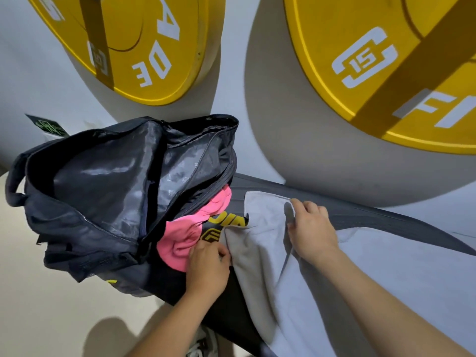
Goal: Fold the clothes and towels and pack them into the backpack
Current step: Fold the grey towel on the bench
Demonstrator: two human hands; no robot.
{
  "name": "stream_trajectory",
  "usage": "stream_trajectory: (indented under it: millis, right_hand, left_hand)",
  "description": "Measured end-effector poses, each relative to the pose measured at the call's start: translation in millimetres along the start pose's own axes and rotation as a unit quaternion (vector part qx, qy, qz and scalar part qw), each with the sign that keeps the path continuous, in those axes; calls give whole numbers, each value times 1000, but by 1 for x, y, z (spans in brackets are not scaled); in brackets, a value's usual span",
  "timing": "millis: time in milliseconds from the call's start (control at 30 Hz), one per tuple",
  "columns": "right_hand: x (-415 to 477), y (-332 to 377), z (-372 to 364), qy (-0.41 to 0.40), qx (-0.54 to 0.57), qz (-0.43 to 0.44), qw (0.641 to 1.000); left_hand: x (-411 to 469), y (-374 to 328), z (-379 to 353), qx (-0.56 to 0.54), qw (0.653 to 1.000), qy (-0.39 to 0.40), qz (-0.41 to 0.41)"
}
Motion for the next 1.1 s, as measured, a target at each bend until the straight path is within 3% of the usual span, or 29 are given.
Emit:
stream_trajectory:
  millis: [167, 300, 400, 533, 700, 900, 1000, 1100]
  right_hand:
    - [9, 1, 6, 10, 3, -11, 1000]
    - [24, 10, 1, 35, -35, -7, 999]
    - [38, 31, -5, 39, -59, 31, 997]
    - [52, 67, -28, 49, -41, 60, 996]
    - [70, 71, -48, 40, -25, 30, 998]
    - [92, 79, -27, -21, 28, 14, 999]
    - [96, 89, -28, -19, 23, 27, 999]
    - [95, 88, -40, -9, 70, 24, 997]
  left_hand:
    - [-3, -3, 15, -13, 1000, -16, -20]
    - [-4, -14, 47, -41, 995, 59, -70]
    - [1, -10, 90, 112, 977, 114, -139]
    - [1, 15, 109, 257, 936, 181, -156]
    - [-12, 22, 87, 305, 891, 262, -209]
    - [-10, 33, 69, 350, 872, 268, -213]
    - [-15, 46, 58, 410, 846, 279, -199]
    - [-18, 47, 52, 439, 840, 261, -185]
Point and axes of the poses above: each hand's wrist, its own x-axis towards the middle knuckle, its own z-axis out of the back of the hand, y = z × x, the point moved 6 cm from there along x, towards the middle knuckle, and after that the axes turned 13 degrees about x, right-handed, at the moved point
